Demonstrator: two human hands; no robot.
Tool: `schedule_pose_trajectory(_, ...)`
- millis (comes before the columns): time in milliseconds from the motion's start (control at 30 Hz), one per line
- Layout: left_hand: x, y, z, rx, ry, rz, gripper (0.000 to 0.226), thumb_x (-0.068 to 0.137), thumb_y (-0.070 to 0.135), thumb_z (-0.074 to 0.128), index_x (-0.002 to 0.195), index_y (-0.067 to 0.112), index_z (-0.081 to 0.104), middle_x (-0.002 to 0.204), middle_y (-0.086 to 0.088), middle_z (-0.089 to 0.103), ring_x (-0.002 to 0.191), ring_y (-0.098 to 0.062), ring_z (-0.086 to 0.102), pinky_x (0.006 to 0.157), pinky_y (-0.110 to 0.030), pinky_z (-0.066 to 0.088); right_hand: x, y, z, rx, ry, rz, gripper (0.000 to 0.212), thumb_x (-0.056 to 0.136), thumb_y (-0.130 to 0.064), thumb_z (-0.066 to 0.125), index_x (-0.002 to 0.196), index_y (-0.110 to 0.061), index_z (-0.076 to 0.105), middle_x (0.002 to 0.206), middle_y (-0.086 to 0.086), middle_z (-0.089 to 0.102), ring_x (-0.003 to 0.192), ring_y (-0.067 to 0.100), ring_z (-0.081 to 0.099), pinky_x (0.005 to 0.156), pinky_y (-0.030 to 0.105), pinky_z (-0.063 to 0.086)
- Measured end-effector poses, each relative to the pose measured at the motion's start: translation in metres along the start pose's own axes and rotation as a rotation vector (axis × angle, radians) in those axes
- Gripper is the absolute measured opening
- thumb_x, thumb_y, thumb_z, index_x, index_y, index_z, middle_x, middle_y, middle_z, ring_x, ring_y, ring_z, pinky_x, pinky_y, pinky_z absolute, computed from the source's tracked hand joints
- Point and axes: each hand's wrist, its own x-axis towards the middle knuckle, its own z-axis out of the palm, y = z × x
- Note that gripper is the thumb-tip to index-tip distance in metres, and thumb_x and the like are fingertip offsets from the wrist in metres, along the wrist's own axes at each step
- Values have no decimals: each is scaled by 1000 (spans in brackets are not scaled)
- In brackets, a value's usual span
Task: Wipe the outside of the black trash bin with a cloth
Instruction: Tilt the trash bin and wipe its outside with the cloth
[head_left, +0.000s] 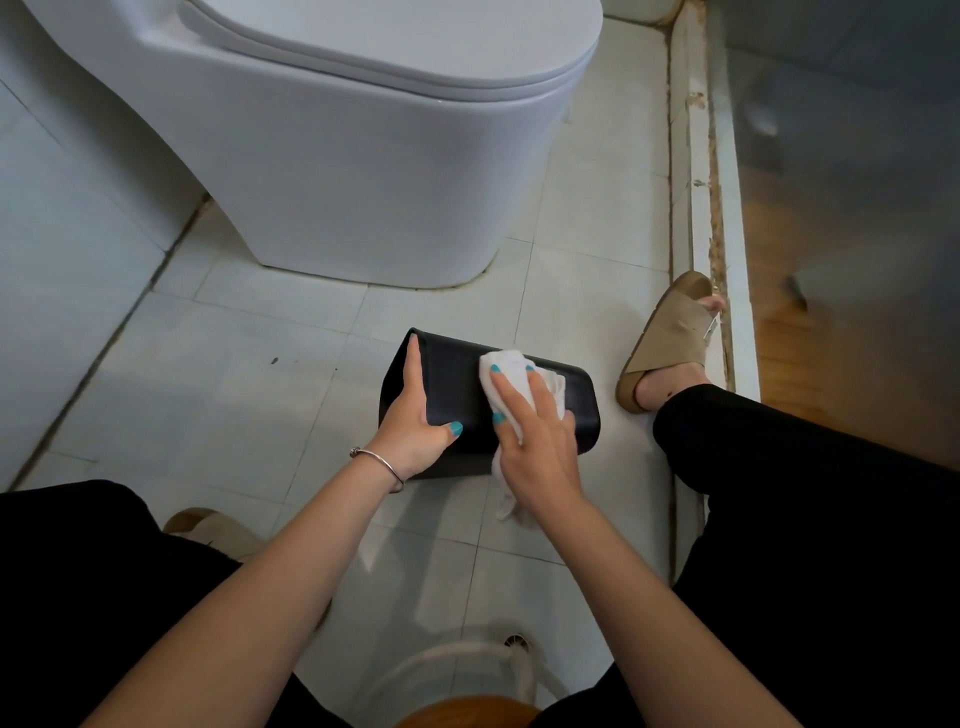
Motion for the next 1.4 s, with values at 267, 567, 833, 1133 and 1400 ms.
schedule_pose_trajectory(267, -1, 2, 3, -18, -24, 15, 109, 79, -11, 56, 149, 34, -14, 129, 11, 42, 115, -9, 46, 97, -25, 39, -6, -28, 3, 52, -106, -241, 58, 99, -18, 43, 143, -53, 28, 160, -4, 12, 114, 38, 35, 96, 37, 35)
schedule_pose_trajectory(567, 0, 5, 5, -10, -21, 58, 108, 81, -7, 64, 150, 32, -9, 136, 18, 32, 121, -6, 40, 103, -26, 36, -4, -7, 4, 35, 3, -226, 64, 96, -13, 43, 139, -59, 30, 157, -15, 19, 104, 31, 40, 81, 36, 45)
schedule_pose_trajectory(833, 0, 1, 4, -23, 11, 36, 109, 80, -6, 66, 151, 35, -5, 144, 8, 36, 121, -12, 44, 102, -36, 44, 5, 36, -1, 37, 74, -69, 62, 98, -15, 44, 139, -59, 30, 157, -14, 20, 116, 27, 41, 90, 31, 41)
schedule_pose_trajectory(1133, 2, 2, 4, -20, 1, 49, 109, 80, -5, 67, 150, 41, -3, 149, 6, 31, 131, -18, 38, 105, -42, 43, 21, 82, -4, 46, 147, 143, 58, 99, -18, 43, 141, -55, 31, 155, -12, 23, 124, 31, 41, 84, 29, 38)
schedule_pose_trajectory(1400, 4, 3, -3, -5, -14, 53, 109, 80, -5, 67, 150, 39, -3, 148, 4, 33, 129, -21, 42, 102, -44, 45, 22, 94, -1, 117, 182, 218, 52, 100, -20, 43, 142, -48, 34, 155, -8, 24, 129, 29, 37, 94, 32, 36)
